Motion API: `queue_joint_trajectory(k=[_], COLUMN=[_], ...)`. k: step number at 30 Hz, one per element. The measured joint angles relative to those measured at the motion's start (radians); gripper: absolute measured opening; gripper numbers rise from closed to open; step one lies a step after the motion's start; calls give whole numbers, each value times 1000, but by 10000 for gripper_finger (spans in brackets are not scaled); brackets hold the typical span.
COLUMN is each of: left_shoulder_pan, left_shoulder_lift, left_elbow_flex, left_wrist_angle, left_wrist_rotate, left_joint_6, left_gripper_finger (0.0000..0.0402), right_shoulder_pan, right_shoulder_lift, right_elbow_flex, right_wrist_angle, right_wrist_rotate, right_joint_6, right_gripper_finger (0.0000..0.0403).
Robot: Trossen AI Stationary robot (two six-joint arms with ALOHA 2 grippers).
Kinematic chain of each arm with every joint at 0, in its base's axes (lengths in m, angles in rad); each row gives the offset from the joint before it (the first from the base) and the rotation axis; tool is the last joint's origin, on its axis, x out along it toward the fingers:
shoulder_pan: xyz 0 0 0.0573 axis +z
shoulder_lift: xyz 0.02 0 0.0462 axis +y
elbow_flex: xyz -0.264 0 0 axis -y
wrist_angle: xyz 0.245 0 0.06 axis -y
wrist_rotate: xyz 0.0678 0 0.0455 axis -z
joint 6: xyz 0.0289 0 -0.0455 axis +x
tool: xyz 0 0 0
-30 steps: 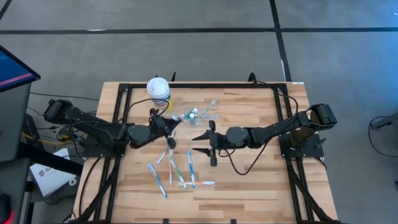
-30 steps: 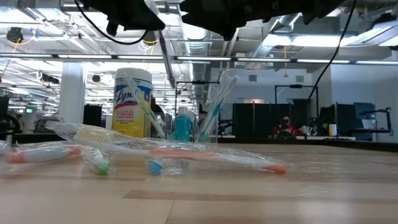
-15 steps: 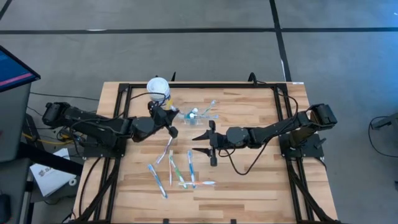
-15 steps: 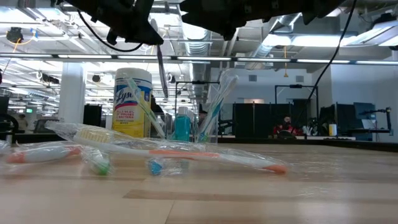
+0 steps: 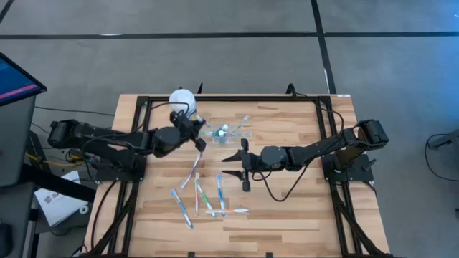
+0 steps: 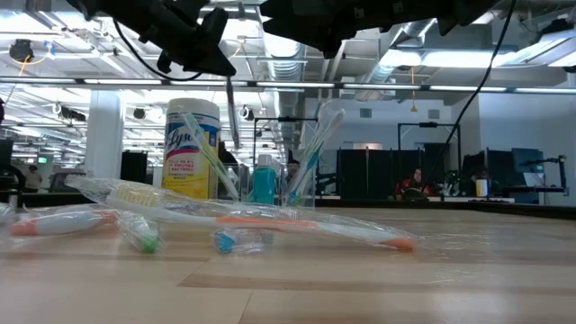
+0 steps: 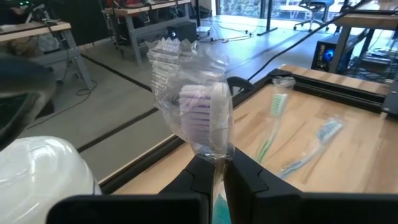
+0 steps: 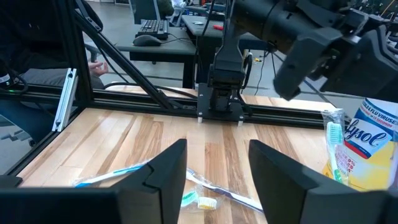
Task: Pick & Place toothbrushing station
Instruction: Put the purple toothbrush into the transparent organizer
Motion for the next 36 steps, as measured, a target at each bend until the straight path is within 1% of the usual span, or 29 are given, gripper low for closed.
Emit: queue_joint_trajectory(k=[8, 13, 18, 27, 36], left_shoulder_pan=[59, 92, 116, 118, 118], left_shoulder_lift=[0, 0, 0, 0, 0], left_elbow_flex=[0, 0, 0, 0, 0], left_wrist_angle=[-21, -21, -26, -70, -77], left_wrist_rotate=[103, 110, 196, 201, 212], left_joint_6=[0, 0, -1, -18, -22], left_gripper_finger=[10, 11, 11, 13, 39], right_shoulder_pan=[0, 0, 0, 0, 0], right_shoulder_lift=[0, 0, 0, 0, 0], right_elbow_flex=[0, 0, 0, 0, 0], right_wrist_angle=[0, 0, 0, 0, -1], right_wrist_rotate=[0, 0, 0, 0, 0], right_joint_6=[0, 0, 0, 0, 0], right_gripper_finger=[159, 159, 159, 159, 159])
